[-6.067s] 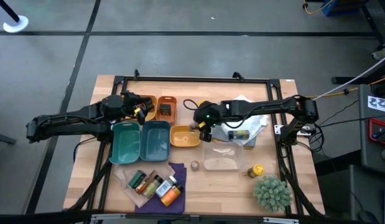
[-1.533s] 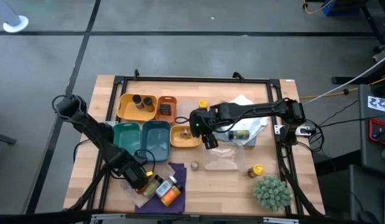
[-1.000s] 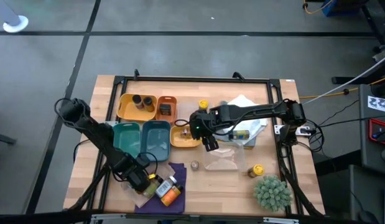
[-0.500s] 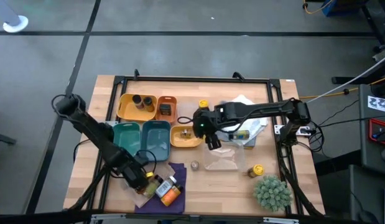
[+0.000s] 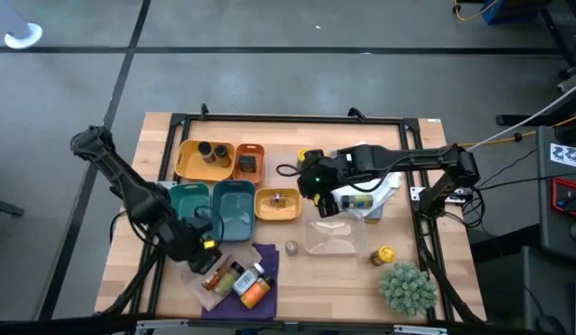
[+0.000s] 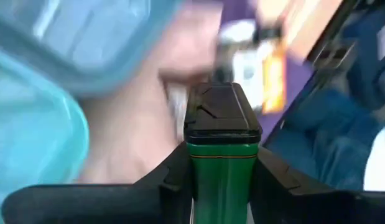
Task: Sort spices by type
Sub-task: Put the green spice can into the orange bin
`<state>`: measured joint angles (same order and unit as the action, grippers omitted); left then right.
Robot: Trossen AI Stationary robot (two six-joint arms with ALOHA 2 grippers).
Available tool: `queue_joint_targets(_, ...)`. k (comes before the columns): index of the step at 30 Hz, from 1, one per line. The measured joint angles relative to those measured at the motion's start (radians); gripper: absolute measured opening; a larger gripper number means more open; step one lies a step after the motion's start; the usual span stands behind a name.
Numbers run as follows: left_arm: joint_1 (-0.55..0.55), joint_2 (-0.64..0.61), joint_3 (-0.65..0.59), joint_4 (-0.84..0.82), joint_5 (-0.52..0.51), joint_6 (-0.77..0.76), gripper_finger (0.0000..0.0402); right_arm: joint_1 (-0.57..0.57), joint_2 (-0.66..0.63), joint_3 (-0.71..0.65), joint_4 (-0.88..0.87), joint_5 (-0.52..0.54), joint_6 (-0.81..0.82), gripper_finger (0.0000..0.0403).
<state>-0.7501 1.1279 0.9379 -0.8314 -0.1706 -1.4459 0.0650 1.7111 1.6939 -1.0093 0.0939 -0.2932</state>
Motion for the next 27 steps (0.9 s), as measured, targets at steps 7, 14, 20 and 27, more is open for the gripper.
queue_joint_targets(7, 0.082, -0.097, 0.001, 0.005, -0.422, 0.384, 0.0096, 0.0, 0.003, 0.0, 0.083, -0.074, 0.034, 0.0241)
queue_joint_targets(14, 0.232, -0.087, 0.001, 0.006, -0.747, 0.744, 0.0097, 0.0, 0.005, 0.0, 0.222, -0.069, 0.061, 0.0241)
queue_joint_targets(20, 0.367, -0.028, 0.0, 0.006, -0.798, 0.849, 0.0097, 0.0, 0.005, 0.0, 0.302, -0.019, 0.062, 0.0241)
queue_joint_targets(27, 0.476, -0.001, -0.163, 0.255, -0.798, 0.933, 0.0097, 0.0, 0.004, 0.0, 0.286, 0.02, 0.061, 0.0241)
